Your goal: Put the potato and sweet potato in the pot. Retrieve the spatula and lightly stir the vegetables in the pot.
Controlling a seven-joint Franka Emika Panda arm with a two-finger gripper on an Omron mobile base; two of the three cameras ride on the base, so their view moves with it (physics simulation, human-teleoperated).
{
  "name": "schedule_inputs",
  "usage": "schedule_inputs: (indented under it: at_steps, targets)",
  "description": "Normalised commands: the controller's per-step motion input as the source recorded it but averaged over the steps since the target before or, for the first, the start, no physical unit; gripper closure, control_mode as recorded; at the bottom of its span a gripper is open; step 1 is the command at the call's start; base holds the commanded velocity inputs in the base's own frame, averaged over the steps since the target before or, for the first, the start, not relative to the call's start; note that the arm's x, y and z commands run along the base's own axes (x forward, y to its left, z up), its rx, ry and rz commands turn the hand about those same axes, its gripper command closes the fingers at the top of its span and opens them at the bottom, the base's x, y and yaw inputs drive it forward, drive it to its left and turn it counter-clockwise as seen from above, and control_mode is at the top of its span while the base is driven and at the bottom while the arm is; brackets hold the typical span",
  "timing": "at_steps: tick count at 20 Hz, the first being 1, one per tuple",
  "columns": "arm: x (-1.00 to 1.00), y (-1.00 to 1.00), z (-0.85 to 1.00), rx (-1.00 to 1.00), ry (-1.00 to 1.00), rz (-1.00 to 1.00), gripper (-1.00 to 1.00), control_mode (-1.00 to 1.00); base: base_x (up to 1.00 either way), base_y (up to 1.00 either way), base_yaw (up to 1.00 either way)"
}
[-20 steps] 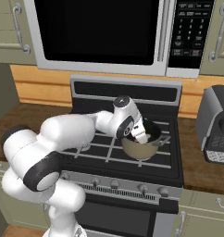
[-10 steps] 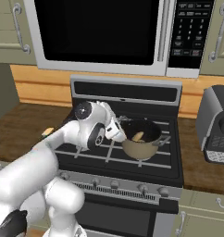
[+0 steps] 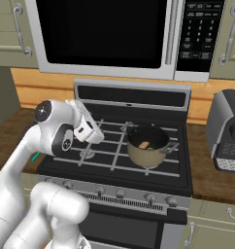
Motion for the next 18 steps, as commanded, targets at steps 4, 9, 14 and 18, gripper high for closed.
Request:
schedule_inputs:
  at_steps: [4,9,14,18]
  targets:
    - [-0.53,0.71,0.42,0.10,0.34,0.15,-1.00,-1.00,0.00,0.00,0.00]
    - [-0.58,0.93,-0.06,0.05,0.28,0.22,-1.00,-1.00,0.00,0.00,0.00]
    - [-0.49,1.00,-0.42,0.00,0.13,0.19,-1.00,-1.00,0.00,0.00,0.00]
    - [-0.13,0.99,-0.35,-0.07,0.06,0.08,-1.00,-1.00,0.00,0.00,0.00]
